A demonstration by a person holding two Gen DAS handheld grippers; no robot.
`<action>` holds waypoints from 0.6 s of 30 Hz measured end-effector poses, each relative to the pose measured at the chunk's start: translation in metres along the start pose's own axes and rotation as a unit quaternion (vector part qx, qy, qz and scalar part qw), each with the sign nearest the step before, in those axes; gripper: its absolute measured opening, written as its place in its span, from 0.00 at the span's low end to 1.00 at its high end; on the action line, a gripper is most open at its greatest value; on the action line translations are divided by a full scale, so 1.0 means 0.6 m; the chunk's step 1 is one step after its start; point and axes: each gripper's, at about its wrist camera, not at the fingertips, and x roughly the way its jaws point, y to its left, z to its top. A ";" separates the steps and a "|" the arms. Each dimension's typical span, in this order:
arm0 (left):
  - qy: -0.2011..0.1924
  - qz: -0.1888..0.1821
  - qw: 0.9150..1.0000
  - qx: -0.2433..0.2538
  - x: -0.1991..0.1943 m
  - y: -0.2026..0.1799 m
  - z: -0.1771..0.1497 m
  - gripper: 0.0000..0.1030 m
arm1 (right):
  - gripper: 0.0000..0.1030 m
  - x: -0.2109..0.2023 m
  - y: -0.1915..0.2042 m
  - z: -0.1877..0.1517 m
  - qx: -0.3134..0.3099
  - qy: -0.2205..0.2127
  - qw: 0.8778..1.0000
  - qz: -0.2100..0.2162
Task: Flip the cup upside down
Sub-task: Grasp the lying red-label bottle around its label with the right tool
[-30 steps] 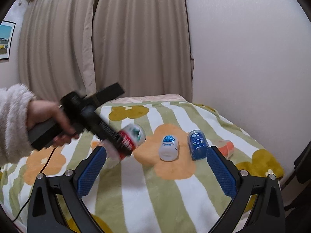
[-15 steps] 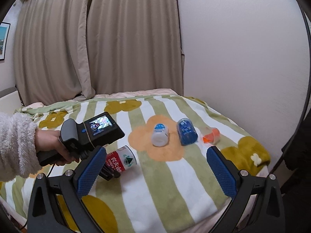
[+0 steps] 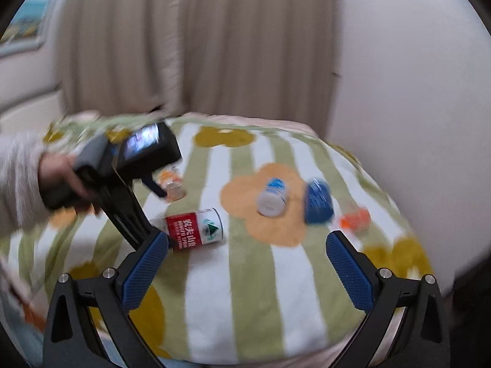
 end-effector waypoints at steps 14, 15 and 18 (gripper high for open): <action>-0.082 -0.024 0.984 -0.158 -0.050 0.043 -0.196 0.99 | 1.00 0.263 0.195 0.004 -0.562 0.203 0.790 0.137; -0.088 -0.025 0.982 -0.166 -0.048 0.045 -0.205 0.99 | 0.99 0.280 0.206 -0.007 -0.586 0.201 0.772 0.139; -0.096 -0.034 0.978 -0.181 -0.040 0.049 -0.222 0.99 | 0.99 0.312 0.228 -0.025 -0.623 0.202 0.738 0.163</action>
